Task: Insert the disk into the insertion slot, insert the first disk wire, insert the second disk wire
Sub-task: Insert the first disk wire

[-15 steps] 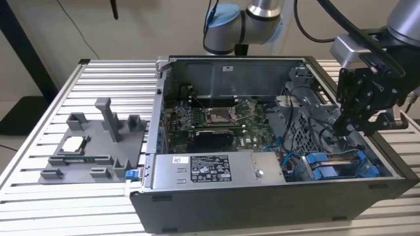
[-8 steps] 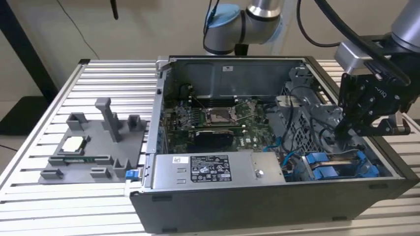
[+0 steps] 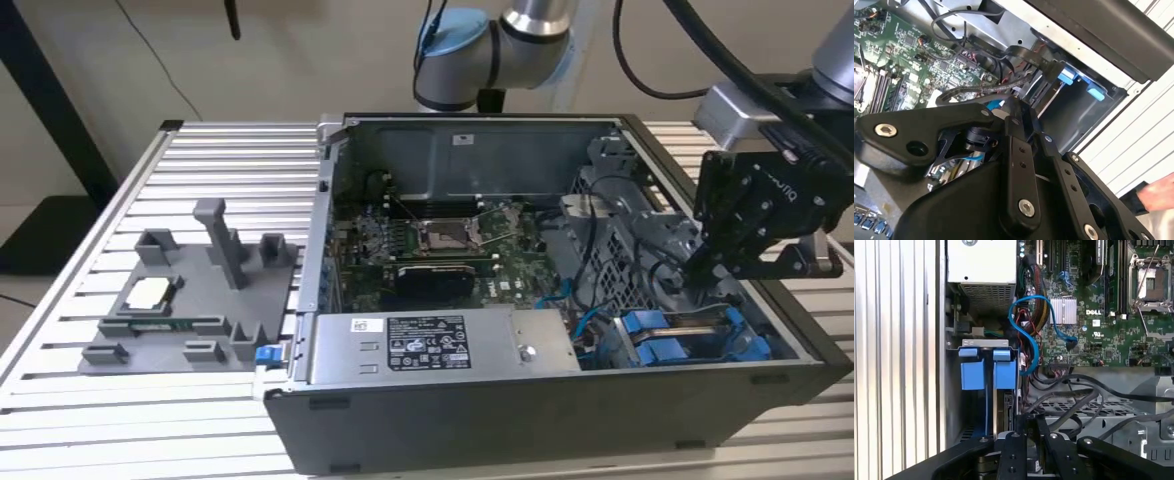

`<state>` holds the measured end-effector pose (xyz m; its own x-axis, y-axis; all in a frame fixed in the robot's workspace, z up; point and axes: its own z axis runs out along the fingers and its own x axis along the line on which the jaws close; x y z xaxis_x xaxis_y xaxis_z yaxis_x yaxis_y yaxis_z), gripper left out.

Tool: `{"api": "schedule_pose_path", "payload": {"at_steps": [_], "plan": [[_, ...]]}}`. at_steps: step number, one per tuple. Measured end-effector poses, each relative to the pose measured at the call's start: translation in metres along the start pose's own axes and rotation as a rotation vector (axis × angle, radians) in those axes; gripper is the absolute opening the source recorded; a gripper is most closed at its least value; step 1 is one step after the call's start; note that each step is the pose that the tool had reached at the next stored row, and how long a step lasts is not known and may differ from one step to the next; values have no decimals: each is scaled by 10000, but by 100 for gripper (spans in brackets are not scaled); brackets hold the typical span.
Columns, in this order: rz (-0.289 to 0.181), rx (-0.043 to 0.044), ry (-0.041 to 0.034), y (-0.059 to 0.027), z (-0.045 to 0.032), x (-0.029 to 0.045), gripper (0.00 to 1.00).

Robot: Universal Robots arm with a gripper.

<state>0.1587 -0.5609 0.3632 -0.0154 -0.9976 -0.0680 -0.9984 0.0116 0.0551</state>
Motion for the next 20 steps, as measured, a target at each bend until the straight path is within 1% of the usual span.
{"api": "schedule_pose_path", "payload": {"at_steps": [6, 11, 16, 20], "plan": [[6, -41, 1, -83, 25, 48, 20], [13, -86, 1, -116, 82, 63, 20], [18, -154, 4, -142, 126, 82, 20], [20, -162, 1, -156, 147, 102, 20]]}}
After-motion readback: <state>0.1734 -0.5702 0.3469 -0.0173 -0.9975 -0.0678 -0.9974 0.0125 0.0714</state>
